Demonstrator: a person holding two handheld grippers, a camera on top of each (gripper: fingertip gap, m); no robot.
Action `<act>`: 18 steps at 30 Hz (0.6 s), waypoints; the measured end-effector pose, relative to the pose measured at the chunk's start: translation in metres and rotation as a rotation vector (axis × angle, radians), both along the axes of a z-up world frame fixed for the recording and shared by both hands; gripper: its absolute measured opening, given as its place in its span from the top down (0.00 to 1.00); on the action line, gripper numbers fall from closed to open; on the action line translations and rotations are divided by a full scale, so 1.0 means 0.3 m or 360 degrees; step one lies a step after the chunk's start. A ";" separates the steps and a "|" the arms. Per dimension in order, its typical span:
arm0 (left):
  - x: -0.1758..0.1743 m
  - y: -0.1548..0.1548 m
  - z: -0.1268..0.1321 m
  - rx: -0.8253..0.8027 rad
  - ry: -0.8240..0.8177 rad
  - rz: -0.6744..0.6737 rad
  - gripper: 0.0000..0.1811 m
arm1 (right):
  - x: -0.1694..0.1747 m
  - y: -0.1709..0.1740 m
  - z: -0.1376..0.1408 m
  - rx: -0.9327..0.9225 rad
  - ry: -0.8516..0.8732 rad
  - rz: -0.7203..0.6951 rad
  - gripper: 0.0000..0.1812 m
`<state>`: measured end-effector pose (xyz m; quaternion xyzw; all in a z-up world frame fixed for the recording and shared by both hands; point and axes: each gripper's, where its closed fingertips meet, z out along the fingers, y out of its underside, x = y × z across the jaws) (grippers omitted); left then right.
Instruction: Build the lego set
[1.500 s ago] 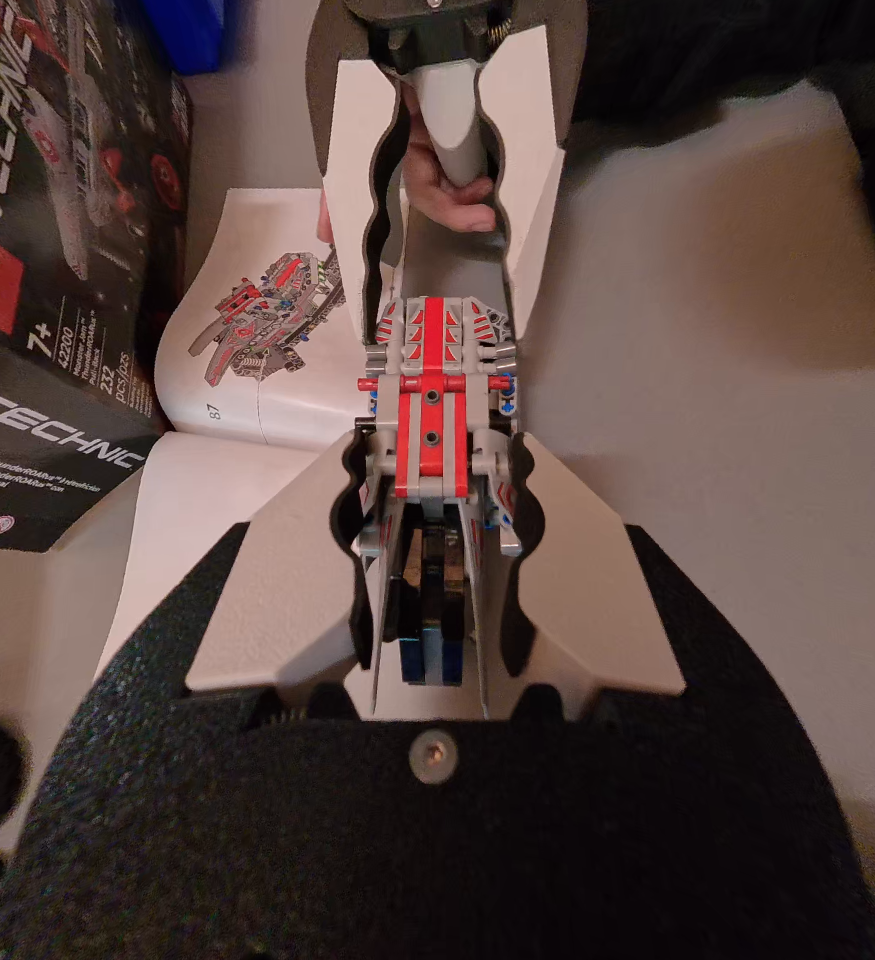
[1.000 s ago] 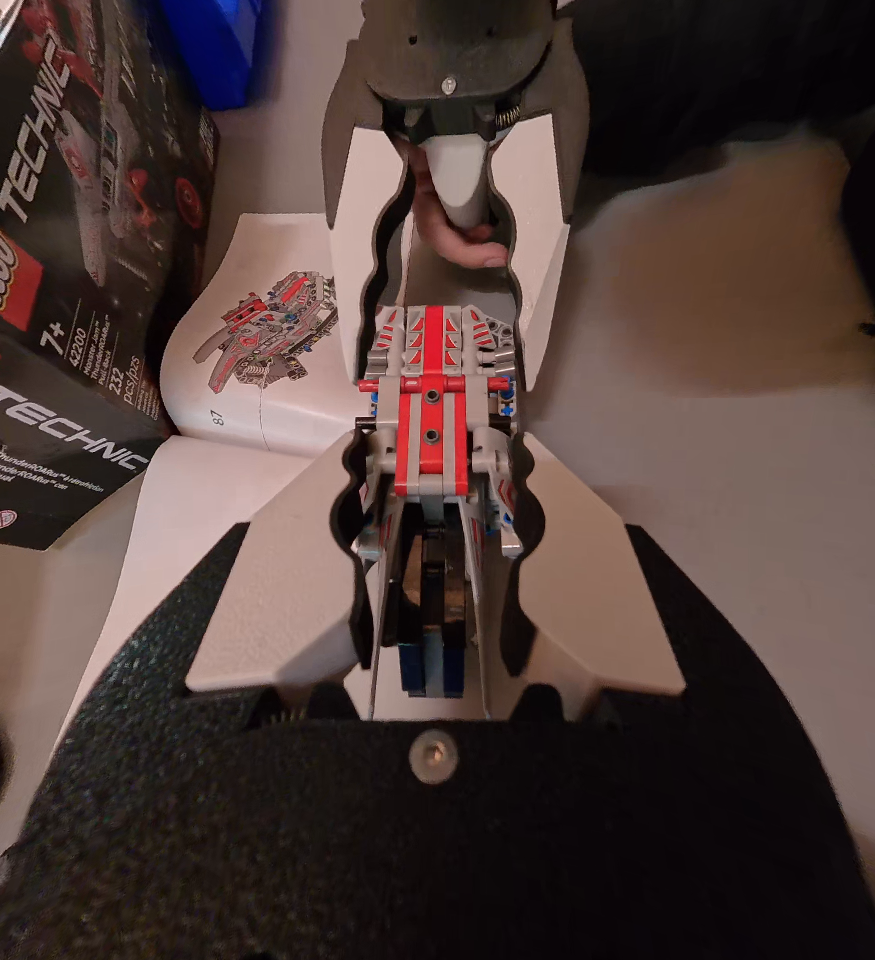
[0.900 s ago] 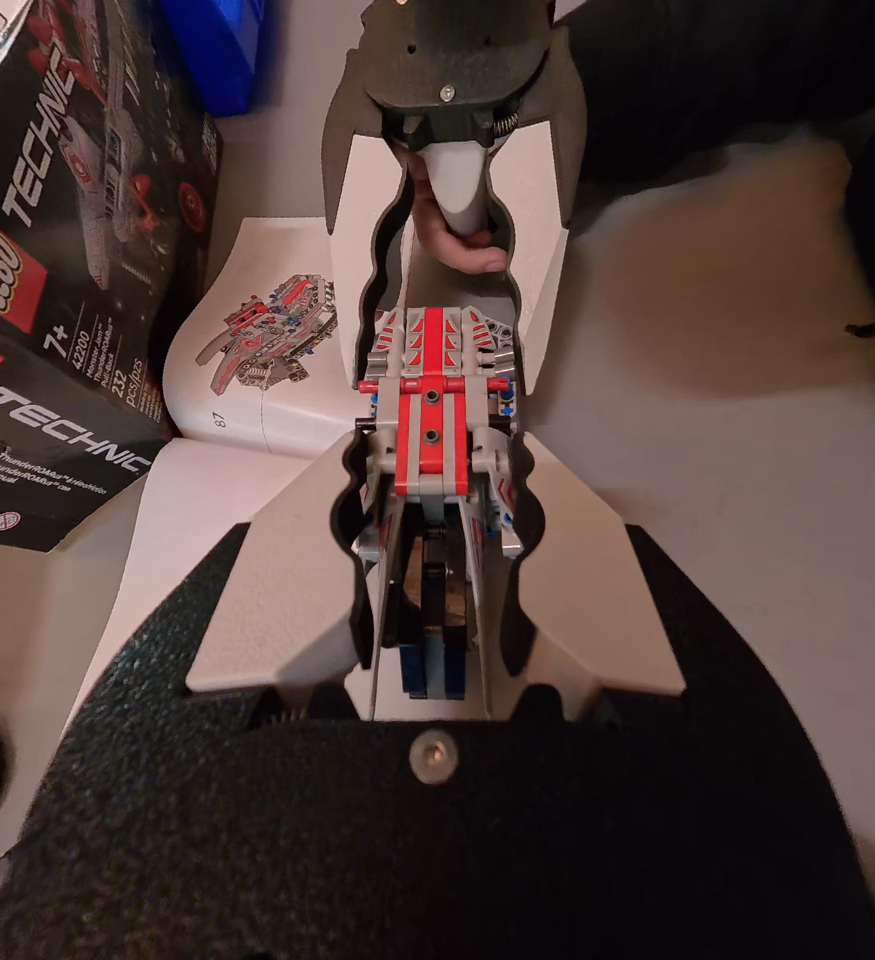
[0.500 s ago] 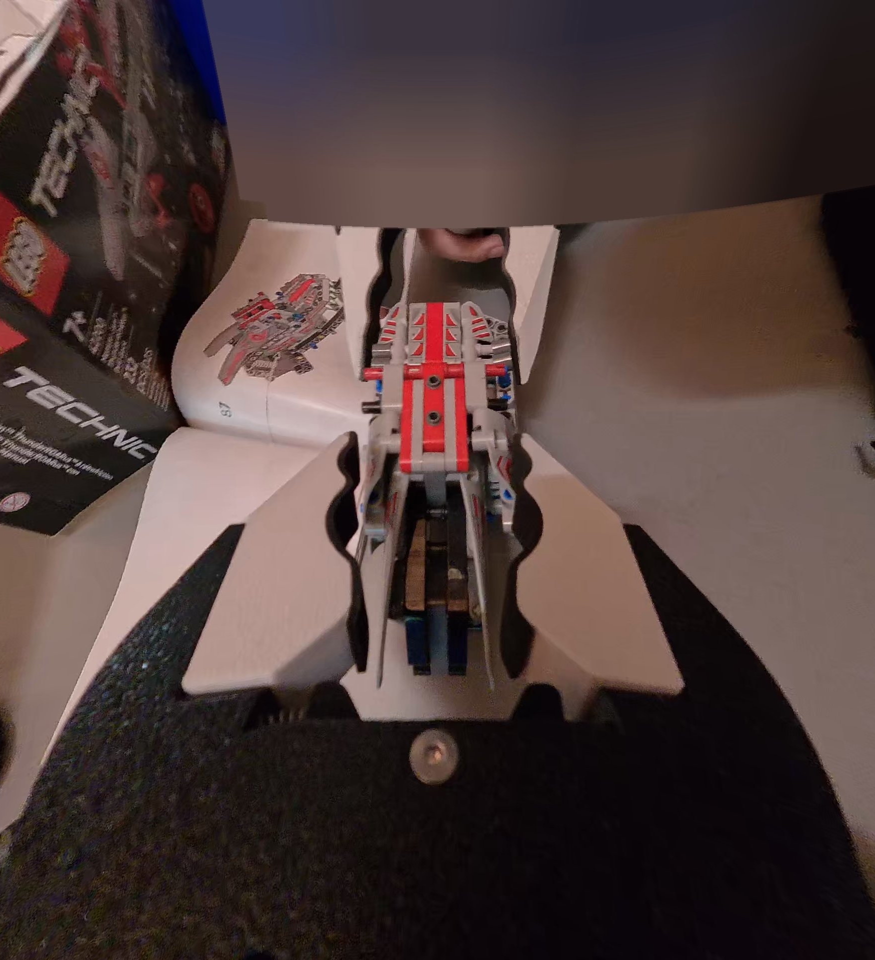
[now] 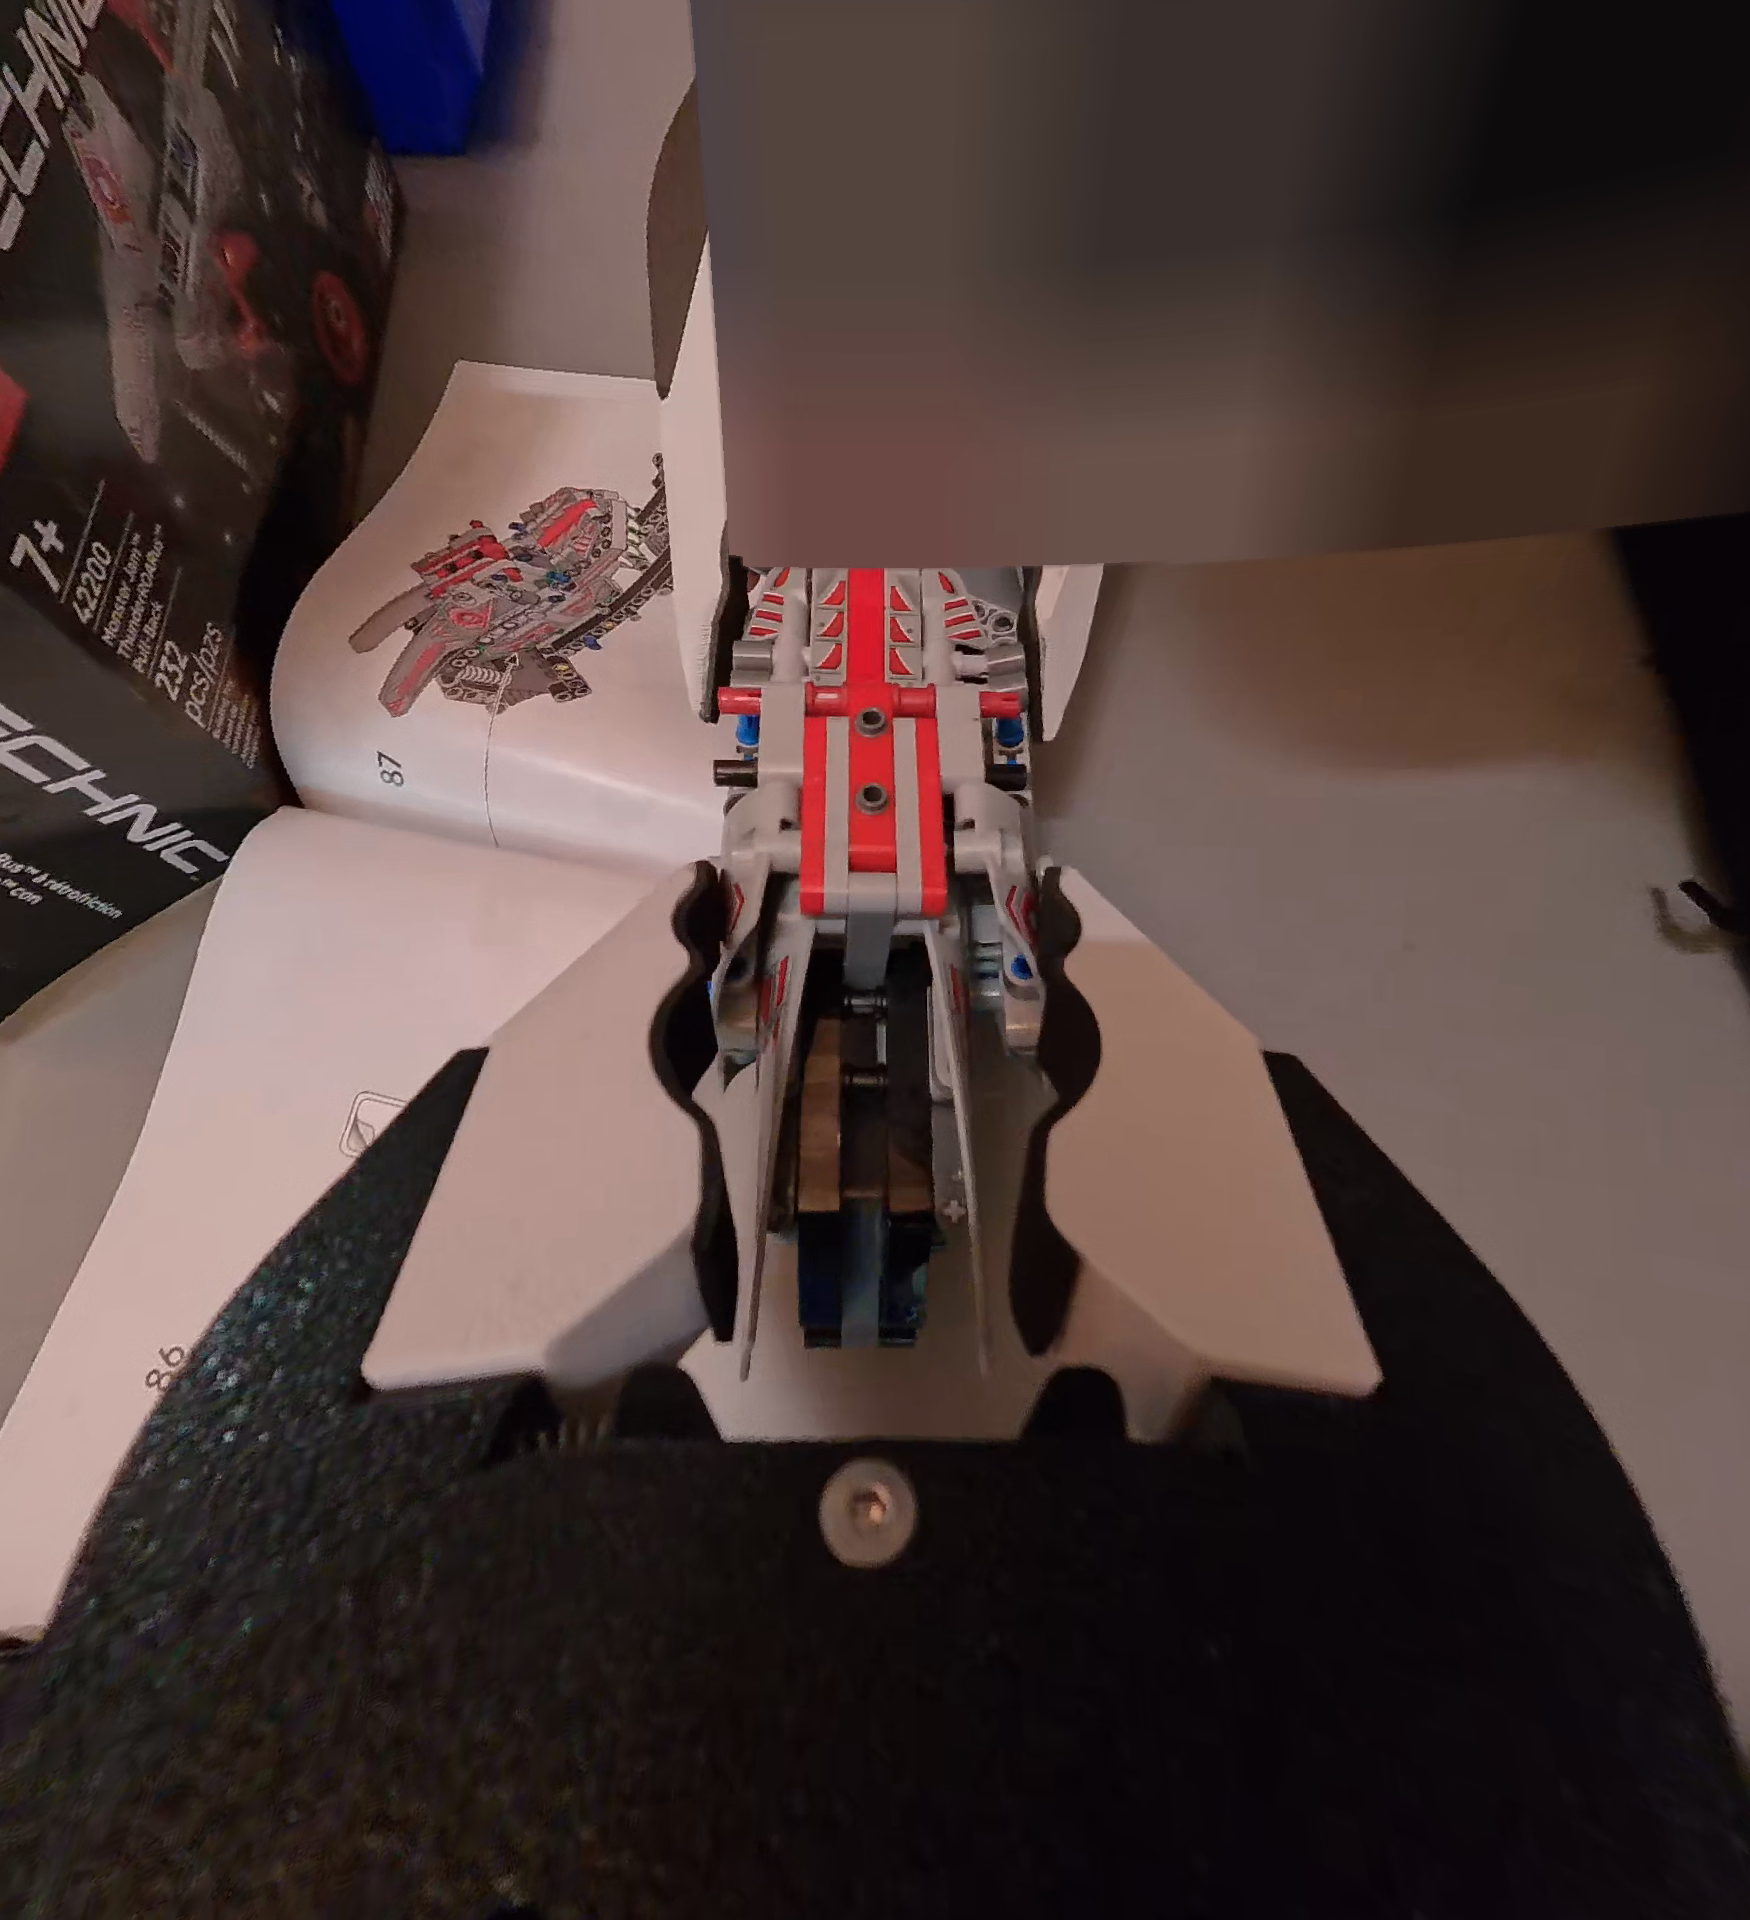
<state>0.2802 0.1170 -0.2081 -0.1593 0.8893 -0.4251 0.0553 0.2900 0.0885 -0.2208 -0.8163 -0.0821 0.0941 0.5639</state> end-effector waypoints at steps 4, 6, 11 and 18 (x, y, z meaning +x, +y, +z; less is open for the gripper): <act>0.002 -0.001 0.000 -0.0026 -0.0005 0.0014 0.68 | -0.001 0.000 0.000 0.0001 -0.0006 0.0002 0.60; 0.002 -0.002 0.001 -0.0042 -0.0013 0.0018 0.69 | -0.003 0.001 0.001 0.0005 -0.0017 0.0003 0.61; -0.002 -0.005 0.003 -0.0013 -0.0024 0.0026 0.68 | -0.003 0.000 0.002 0.0008 -0.0016 0.0002 0.61; 0.004 -0.029 0.000 -0.0074 -0.0001 0.0033 0.67 | -0.007 0.002 0.000 0.0006 -0.0029 0.0006 0.61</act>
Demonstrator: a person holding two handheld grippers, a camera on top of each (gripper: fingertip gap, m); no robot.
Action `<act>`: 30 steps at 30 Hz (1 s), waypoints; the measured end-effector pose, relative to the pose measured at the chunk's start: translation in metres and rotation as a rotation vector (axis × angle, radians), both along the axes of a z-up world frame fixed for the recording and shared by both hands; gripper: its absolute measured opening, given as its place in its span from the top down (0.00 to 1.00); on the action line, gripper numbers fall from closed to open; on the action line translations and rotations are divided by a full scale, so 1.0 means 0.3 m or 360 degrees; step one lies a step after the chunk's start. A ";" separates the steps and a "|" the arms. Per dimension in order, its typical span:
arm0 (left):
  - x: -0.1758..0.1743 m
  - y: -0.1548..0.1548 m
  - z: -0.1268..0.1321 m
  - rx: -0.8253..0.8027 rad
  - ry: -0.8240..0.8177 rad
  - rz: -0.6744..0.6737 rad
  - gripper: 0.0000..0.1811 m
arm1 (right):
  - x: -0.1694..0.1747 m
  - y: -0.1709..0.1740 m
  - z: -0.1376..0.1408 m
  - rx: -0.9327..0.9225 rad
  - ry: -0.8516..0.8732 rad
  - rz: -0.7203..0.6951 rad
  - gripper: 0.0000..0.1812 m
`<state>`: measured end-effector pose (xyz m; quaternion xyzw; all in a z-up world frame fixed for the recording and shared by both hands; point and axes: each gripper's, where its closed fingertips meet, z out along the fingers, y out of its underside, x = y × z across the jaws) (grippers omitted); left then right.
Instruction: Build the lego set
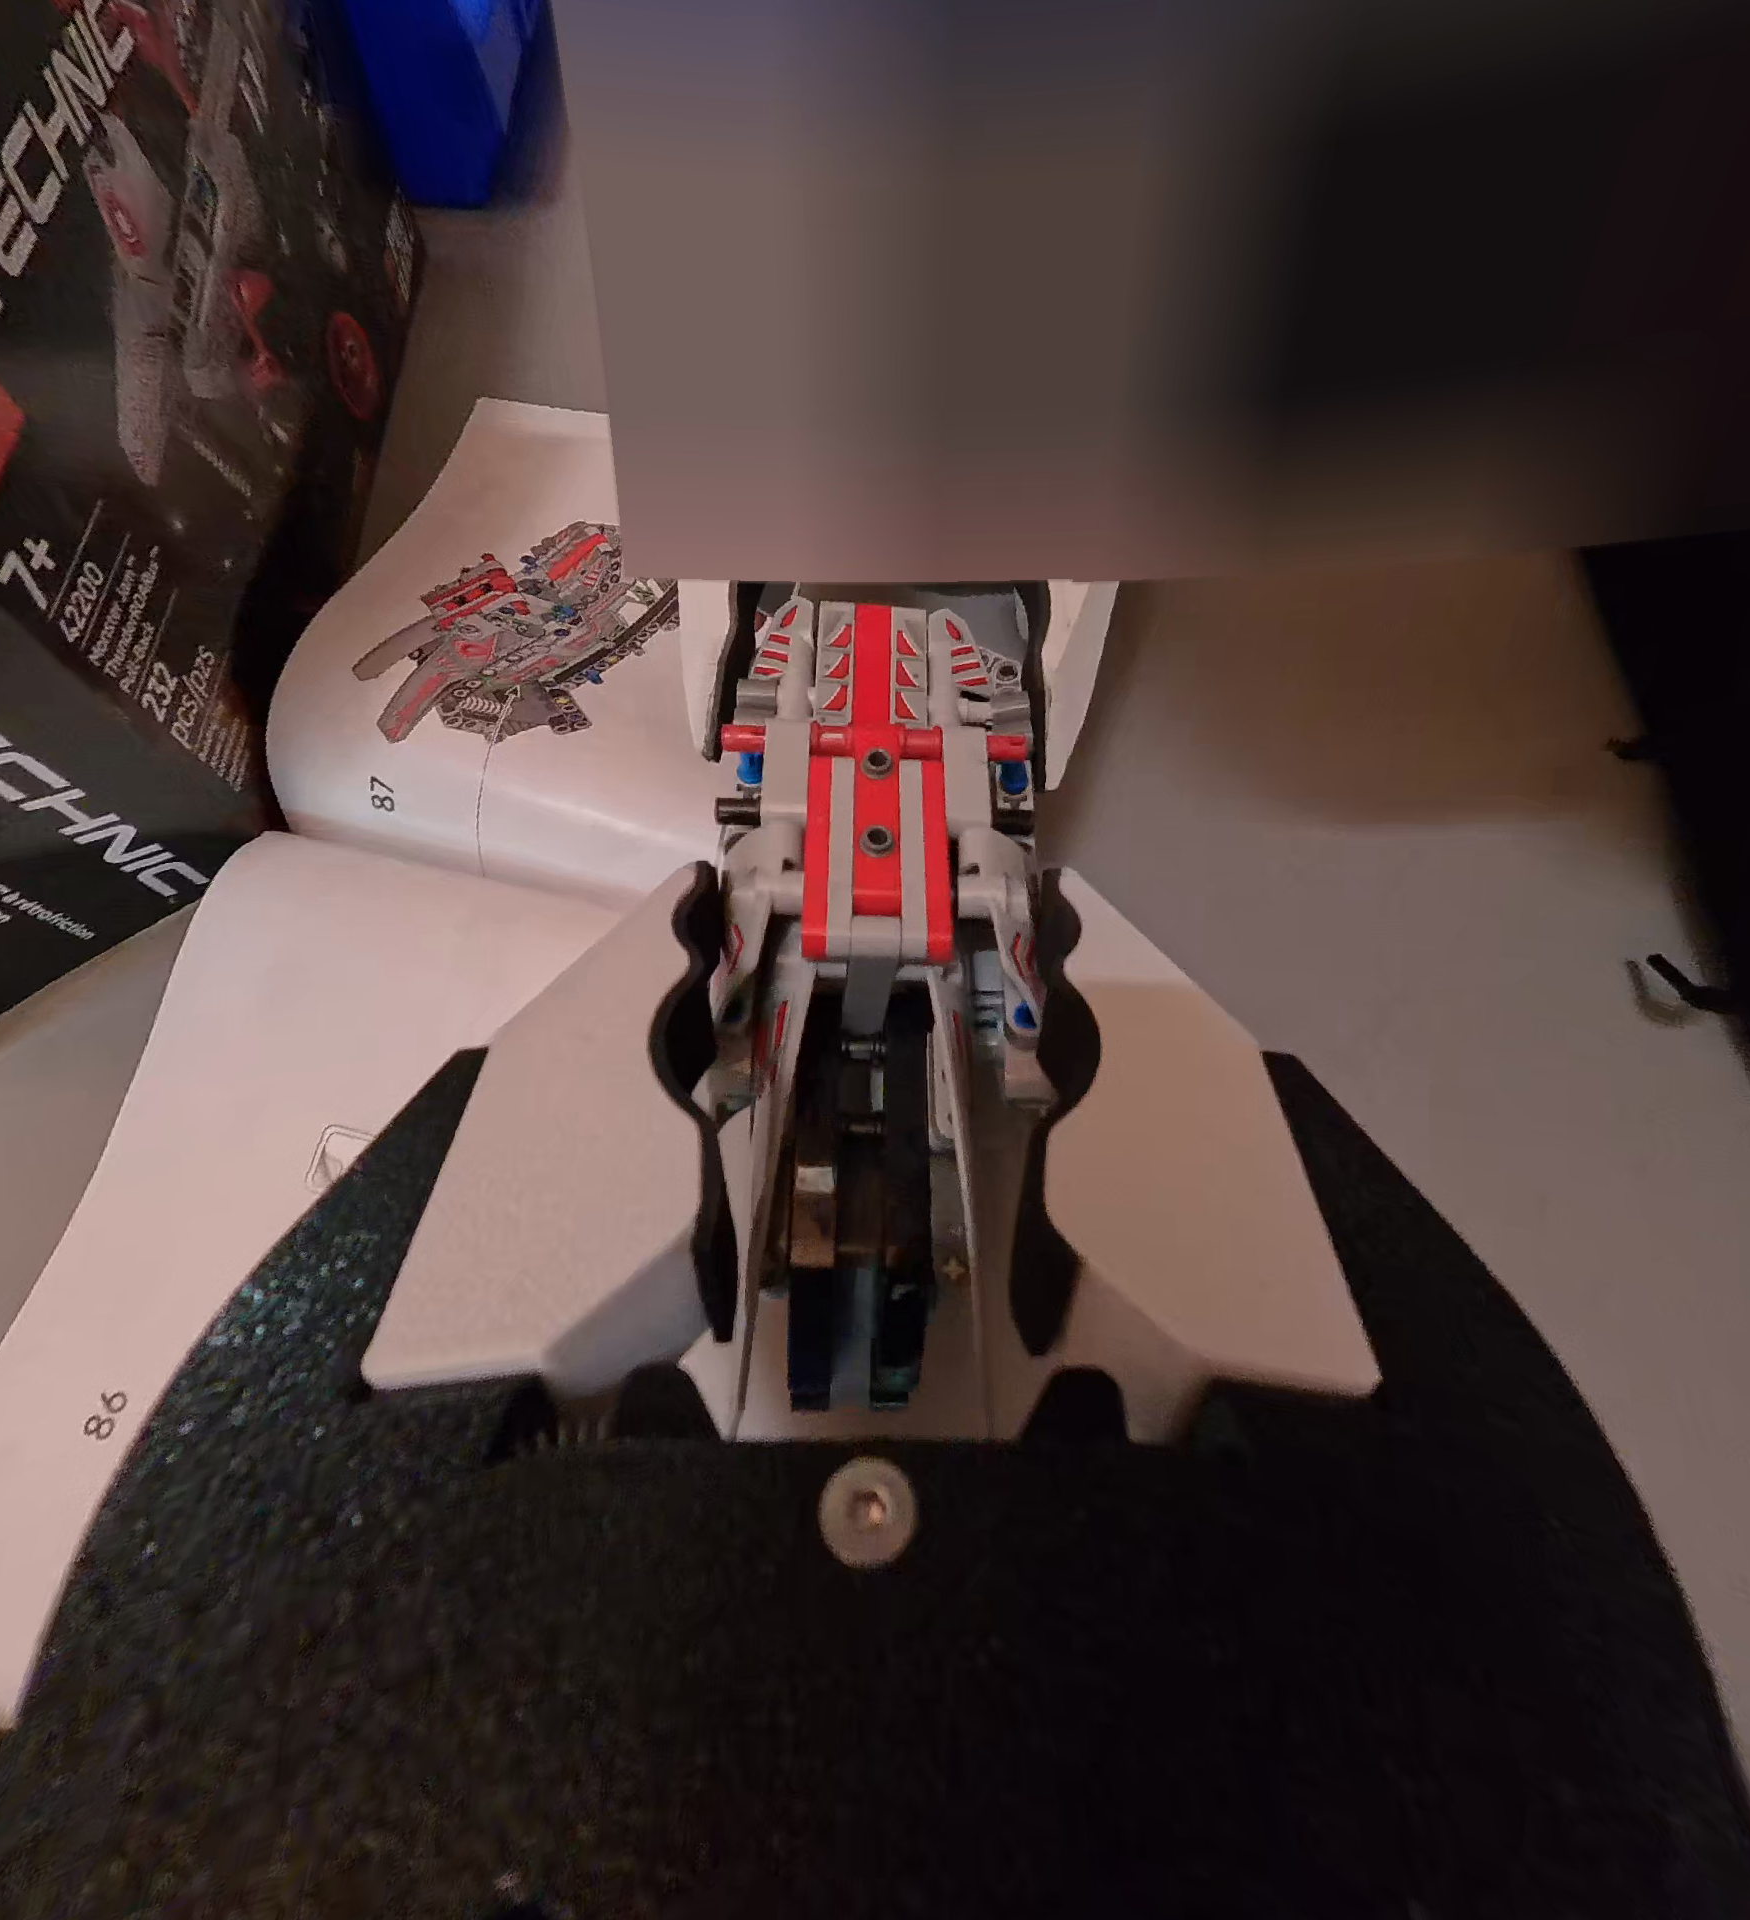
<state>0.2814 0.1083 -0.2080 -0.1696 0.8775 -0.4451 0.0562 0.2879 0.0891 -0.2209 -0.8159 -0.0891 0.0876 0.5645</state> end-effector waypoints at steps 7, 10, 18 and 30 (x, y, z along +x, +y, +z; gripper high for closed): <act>0.002 0.004 -0.003 0.0005 -0.0023 -0.0024 0.68 | 0.002 0.000 0.001 -0.0004 0.0024 0.0005 0.61; 0.003 0.004 -0.003 0.0010 -0.0036 -0.0029 0.68 | 0.002 0.000 0.001 -0.0004 0.0025 0.0005 0.61; 0.006 0.003 -0.002 -0.0010 -0.0017 -0.0022 0.69 | 0.005 0.001 0.002 -0.0002 0.0035 -0.0001 0.60; 0.000 0.002 -0.002 -0.0006 -0.0023 -0.0044 0.69 | -0.007 -0.010 0.007 0.0000 0.0105 0.0009 0.57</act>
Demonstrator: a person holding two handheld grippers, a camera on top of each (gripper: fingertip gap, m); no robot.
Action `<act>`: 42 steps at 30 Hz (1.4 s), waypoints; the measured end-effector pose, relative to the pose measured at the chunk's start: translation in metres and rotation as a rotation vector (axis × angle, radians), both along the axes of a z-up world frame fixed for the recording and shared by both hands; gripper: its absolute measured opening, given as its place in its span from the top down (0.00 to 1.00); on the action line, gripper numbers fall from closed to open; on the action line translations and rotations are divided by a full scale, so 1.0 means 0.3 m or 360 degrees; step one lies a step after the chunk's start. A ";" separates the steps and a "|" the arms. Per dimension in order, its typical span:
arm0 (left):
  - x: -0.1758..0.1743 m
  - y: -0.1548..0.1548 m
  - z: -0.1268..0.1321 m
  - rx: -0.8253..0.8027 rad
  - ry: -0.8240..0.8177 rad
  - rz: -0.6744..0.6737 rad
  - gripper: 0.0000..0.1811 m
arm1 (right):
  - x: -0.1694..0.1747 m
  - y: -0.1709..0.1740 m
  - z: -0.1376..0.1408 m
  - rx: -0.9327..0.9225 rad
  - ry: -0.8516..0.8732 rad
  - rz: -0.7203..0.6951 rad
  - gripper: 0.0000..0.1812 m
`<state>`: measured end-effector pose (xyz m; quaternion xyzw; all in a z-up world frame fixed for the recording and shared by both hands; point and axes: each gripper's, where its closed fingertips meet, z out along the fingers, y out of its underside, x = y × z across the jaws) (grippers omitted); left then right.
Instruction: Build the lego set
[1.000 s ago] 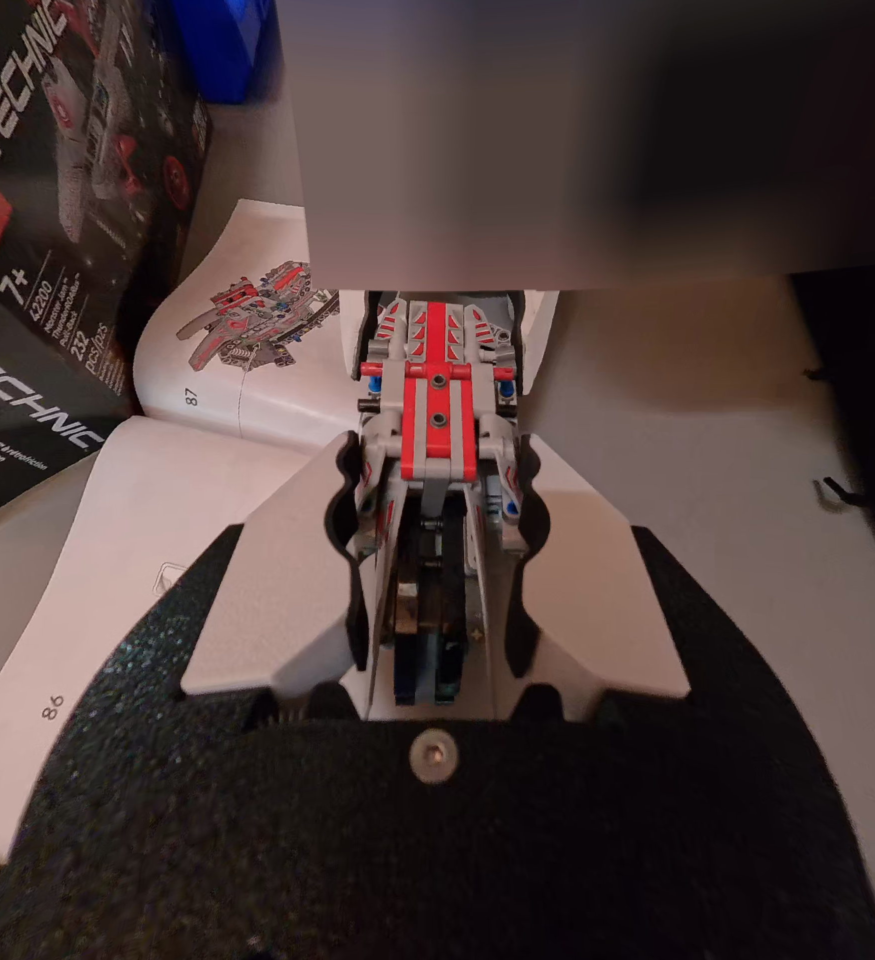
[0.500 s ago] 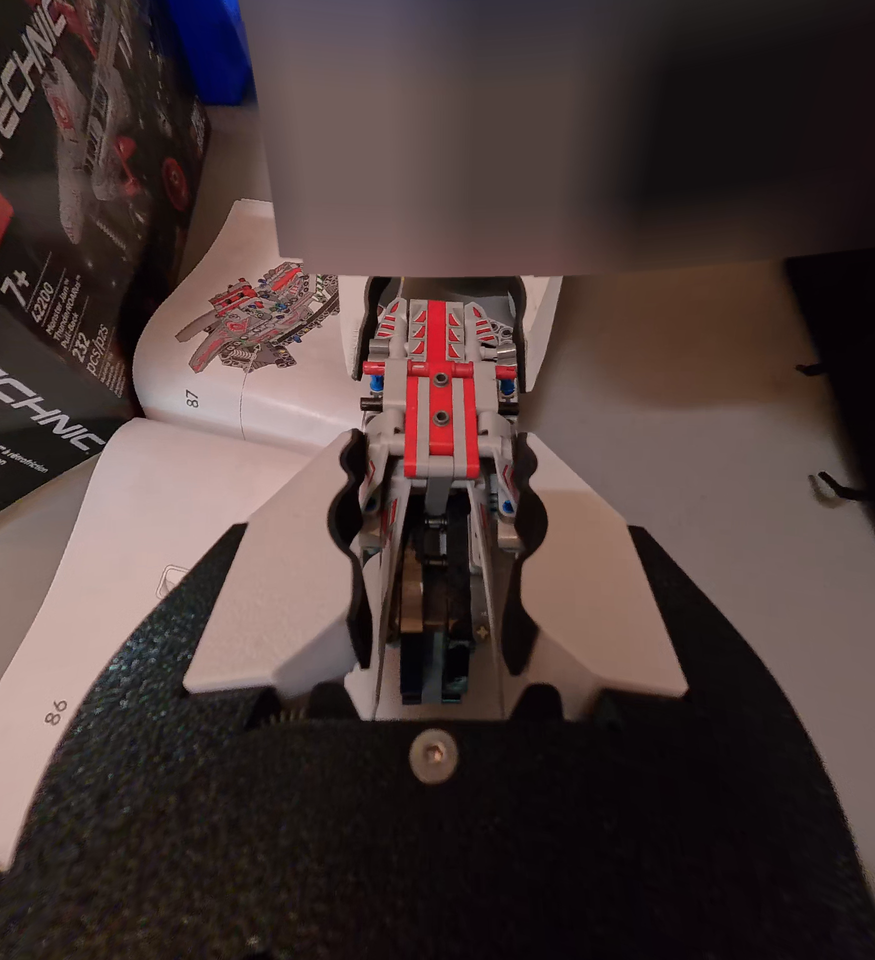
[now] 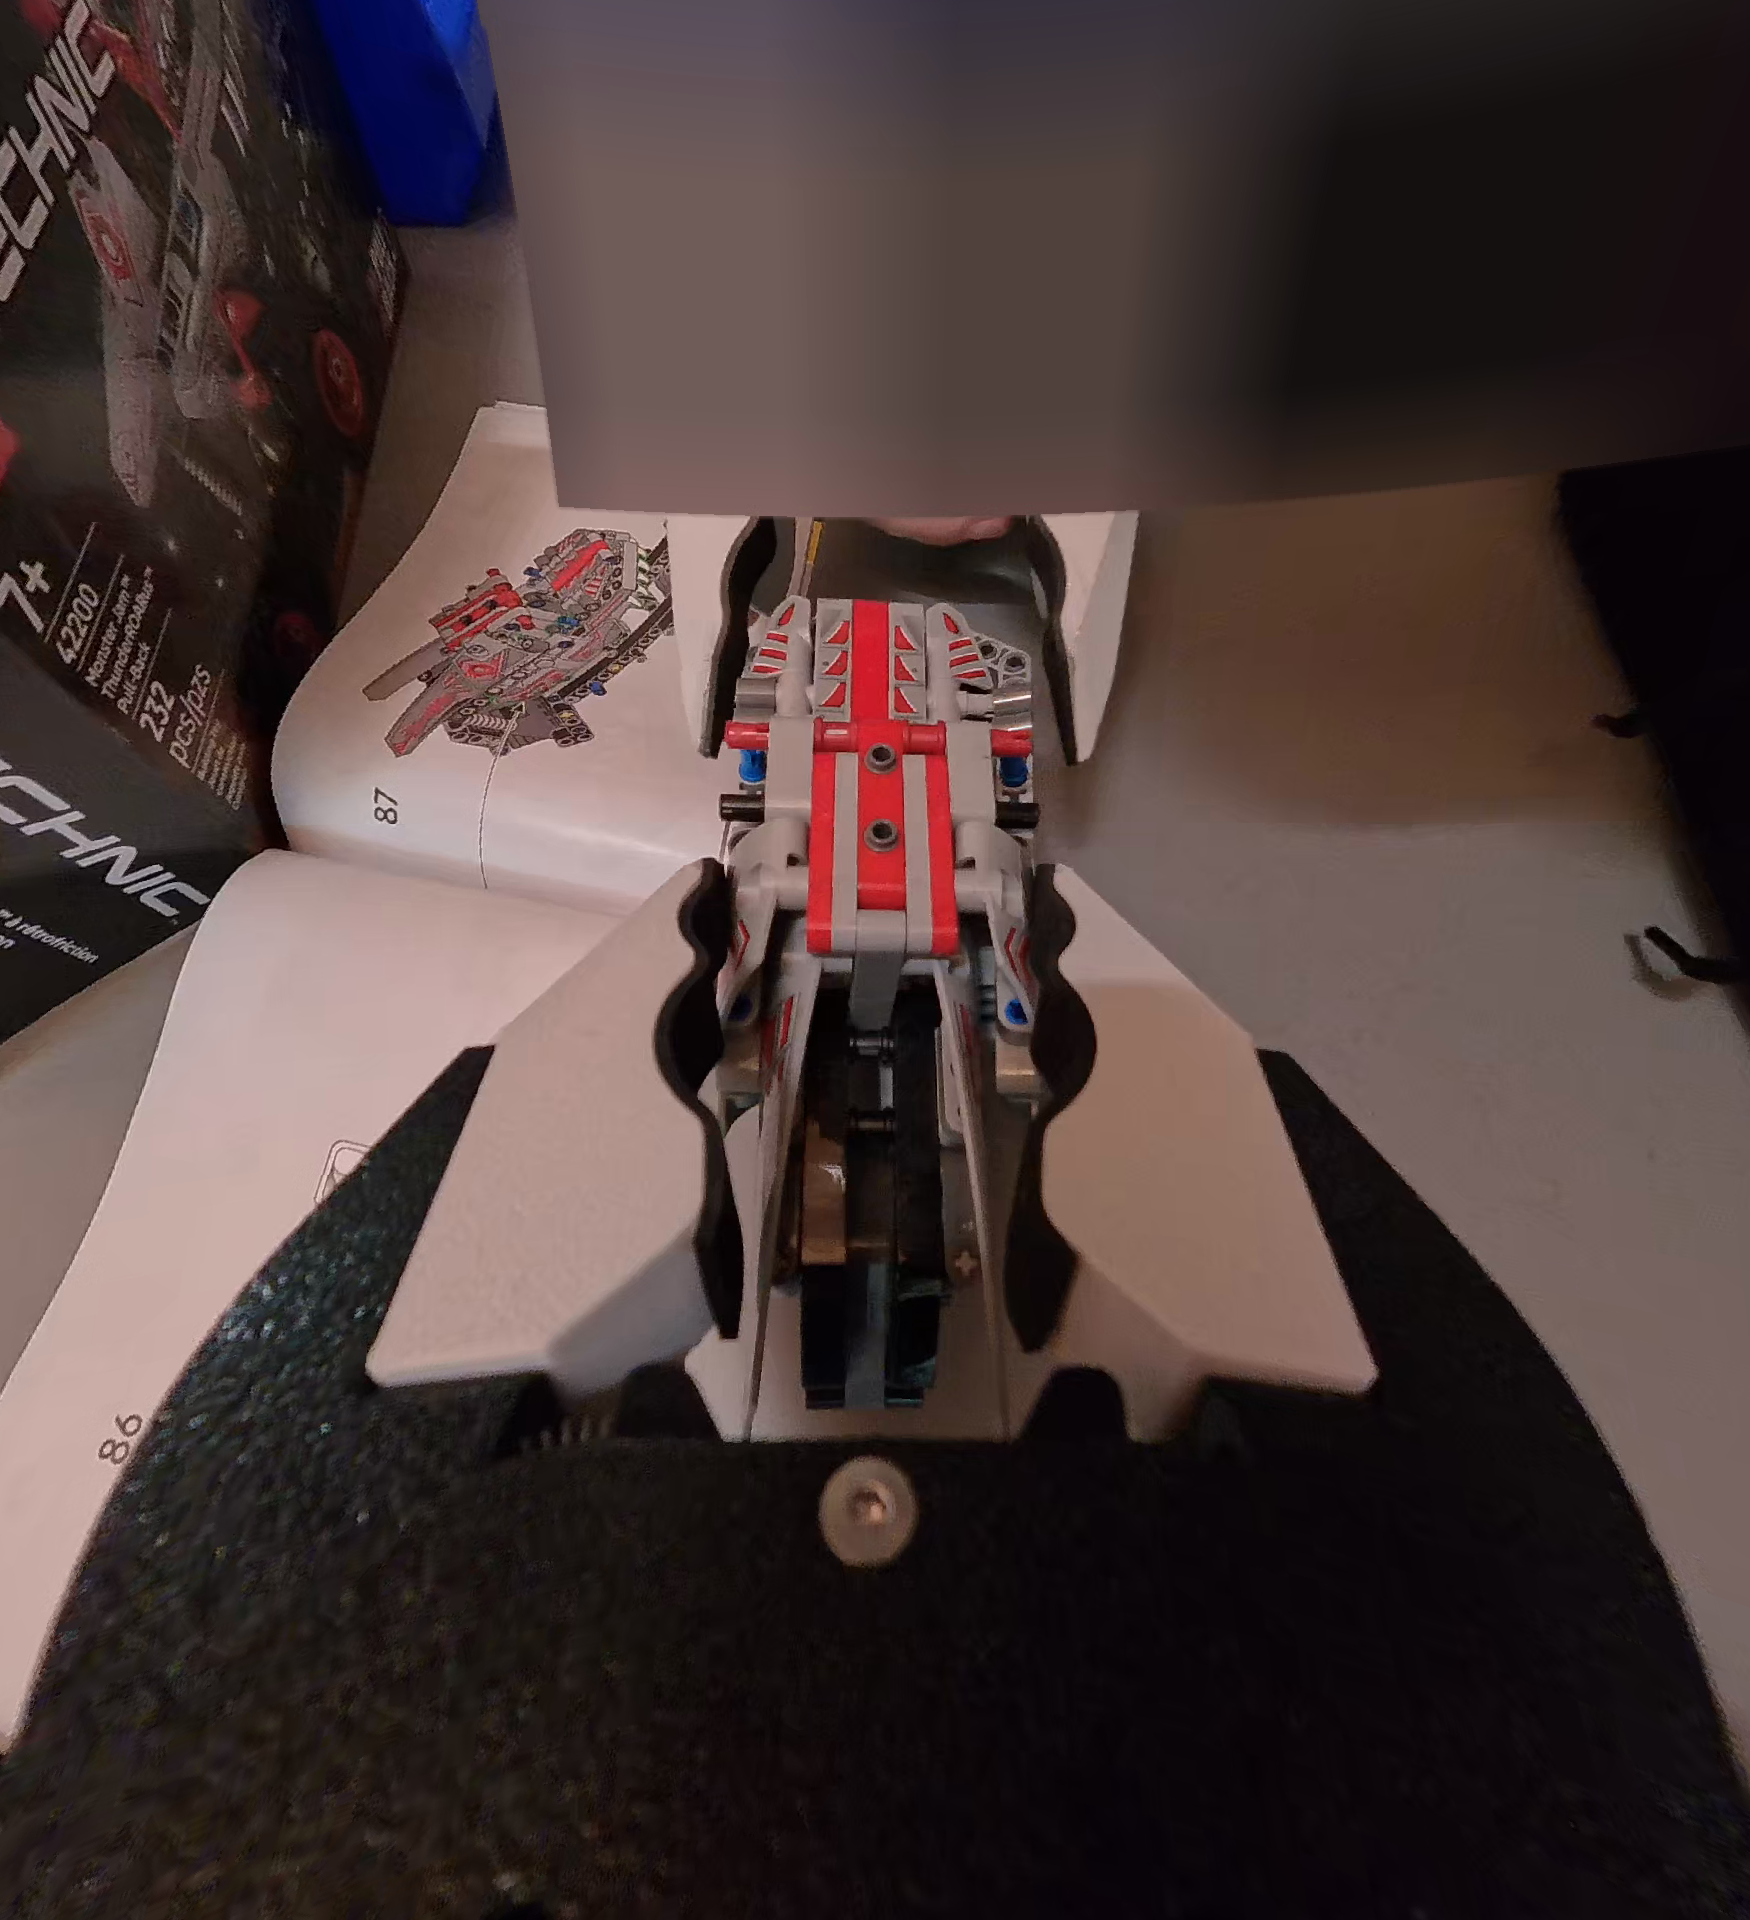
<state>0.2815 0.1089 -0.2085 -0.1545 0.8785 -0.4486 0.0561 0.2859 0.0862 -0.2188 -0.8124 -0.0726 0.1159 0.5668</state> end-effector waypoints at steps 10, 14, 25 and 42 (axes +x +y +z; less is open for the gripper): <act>0.001 0.000 0.000 -0.0006 0.0010 0.0007 0.69 | 0.003 0.014 -0.011 -0.0035 0.0003 -0.0019 0.60; 0.003 0.001 0.000 -0.0030 0.0020 0.0012 0.69 | 0.004 0.015 -0.012 -0.0044 0.0021 -0.0016 0.60; 0.004 0.004 0.000 -0.0010 0.0018 0.0023 0.69 | 0.003 0.021 -0.029 -0.0057 -0.0163 -0.0029 0.57; 0.005 0.007 0.002 -0.0037 -0.0005 0.0012 0.69 | 0.002 0.036 -0.044 -0.0071 -0.0297 0.0001 0.59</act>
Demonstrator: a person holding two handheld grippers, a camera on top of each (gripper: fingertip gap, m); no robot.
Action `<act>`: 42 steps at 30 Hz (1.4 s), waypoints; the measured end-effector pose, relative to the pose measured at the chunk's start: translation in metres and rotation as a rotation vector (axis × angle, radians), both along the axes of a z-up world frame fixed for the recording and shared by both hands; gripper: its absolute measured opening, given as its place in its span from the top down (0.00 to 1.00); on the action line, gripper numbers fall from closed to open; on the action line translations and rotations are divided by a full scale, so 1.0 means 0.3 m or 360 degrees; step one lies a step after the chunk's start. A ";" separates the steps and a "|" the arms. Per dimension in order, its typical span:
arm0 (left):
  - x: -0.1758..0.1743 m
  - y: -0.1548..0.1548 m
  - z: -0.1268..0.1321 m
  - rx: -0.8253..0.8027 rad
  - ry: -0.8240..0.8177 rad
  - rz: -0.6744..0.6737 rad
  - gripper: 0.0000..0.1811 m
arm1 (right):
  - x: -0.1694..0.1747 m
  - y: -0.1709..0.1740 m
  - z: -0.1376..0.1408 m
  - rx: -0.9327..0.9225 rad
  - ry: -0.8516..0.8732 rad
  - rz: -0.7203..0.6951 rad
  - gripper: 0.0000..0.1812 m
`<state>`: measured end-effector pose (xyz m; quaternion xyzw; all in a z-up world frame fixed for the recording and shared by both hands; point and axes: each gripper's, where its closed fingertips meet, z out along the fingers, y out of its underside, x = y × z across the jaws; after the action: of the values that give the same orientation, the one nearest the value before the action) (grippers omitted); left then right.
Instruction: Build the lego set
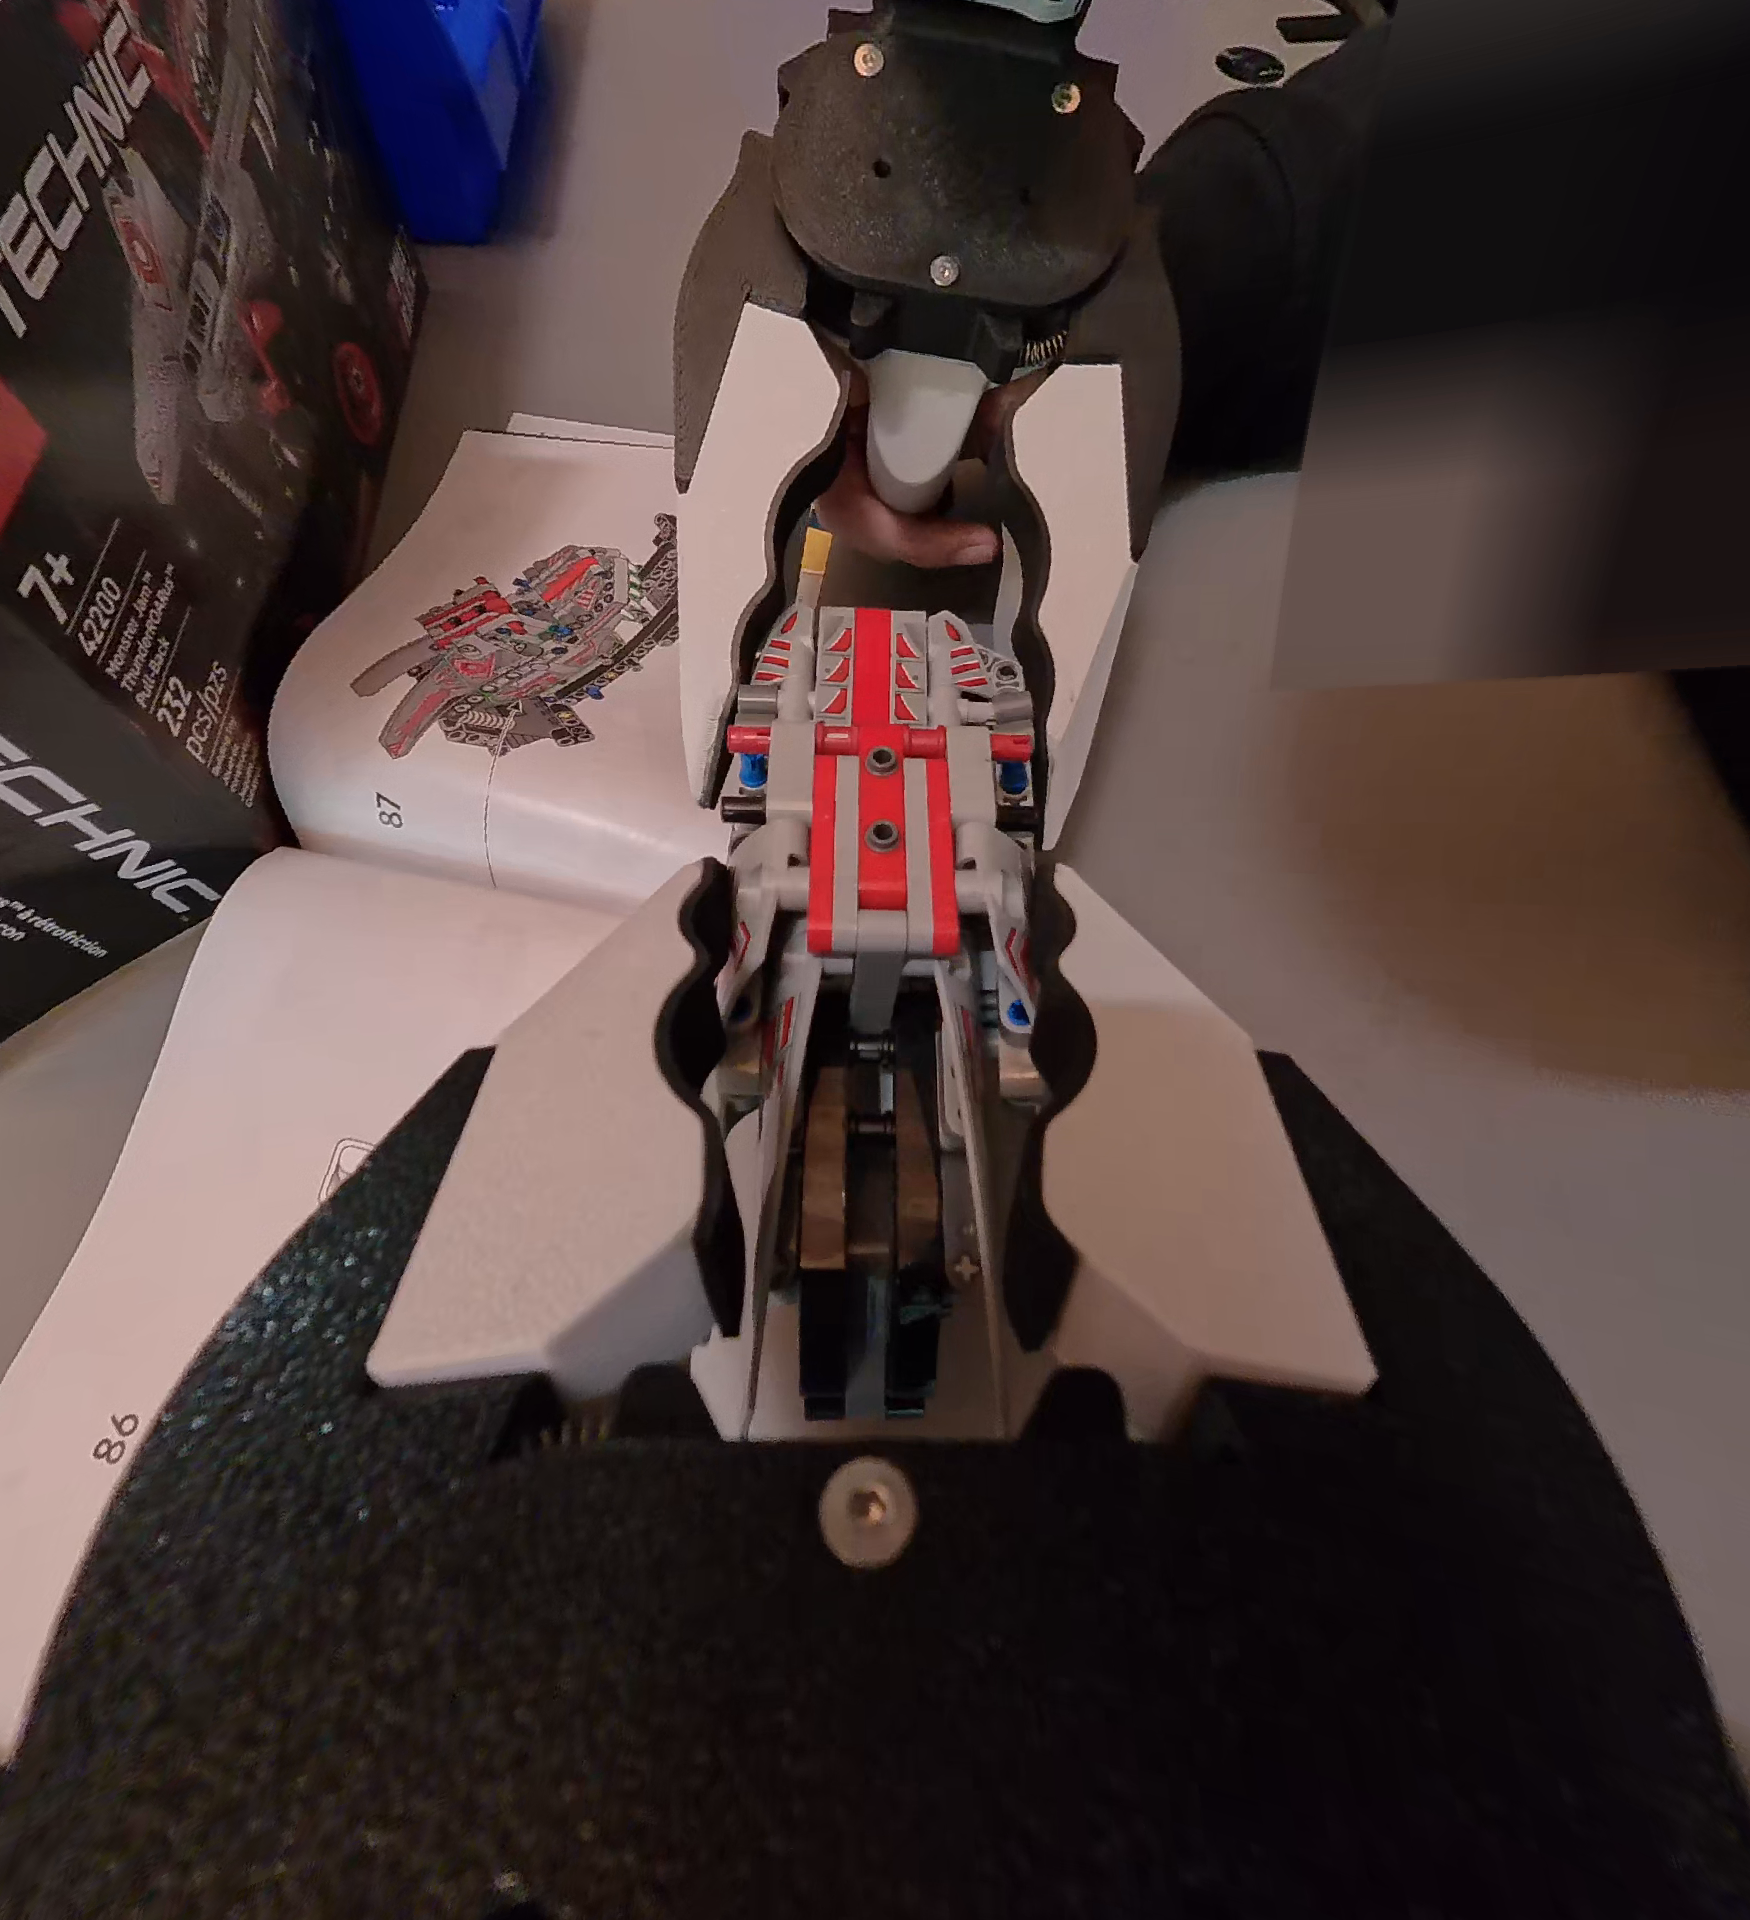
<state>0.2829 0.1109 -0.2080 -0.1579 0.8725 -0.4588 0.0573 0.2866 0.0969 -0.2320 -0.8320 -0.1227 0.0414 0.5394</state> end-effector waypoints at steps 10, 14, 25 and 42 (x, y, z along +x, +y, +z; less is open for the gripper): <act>0.002 -0.001 0.001 -0.0006 -0.0002 0.0007 0.69 | 0.000 0.006 0.002 0.0012 -0.0032 -0.0021 0.57; 0.002 0.000 0.001 -0.0010 0.0000 0.0011 0.69 | 0.002 0.006 -0.001 0.0002 -0.0028 -0.0013 0.58; 0.001 0.001 0.003 0.0006 -0.0008 0.0034 0.68 | 0.003 0.006 -0.002 -0.0002 -0.0007 0.0001 0.59; -0.003 0.004 0.000 0.0050 -0.0009 0.0040 0.69 | 0.001 0.009 -0.003 -0.0004 -0.0013 0.0027 0.60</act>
<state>0.2821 0.1120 -0.2079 -0.1666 0.8774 -0.4447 0.0680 0.2870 0.0996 -0.2329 -0.8318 -0.1319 0.0428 0.5375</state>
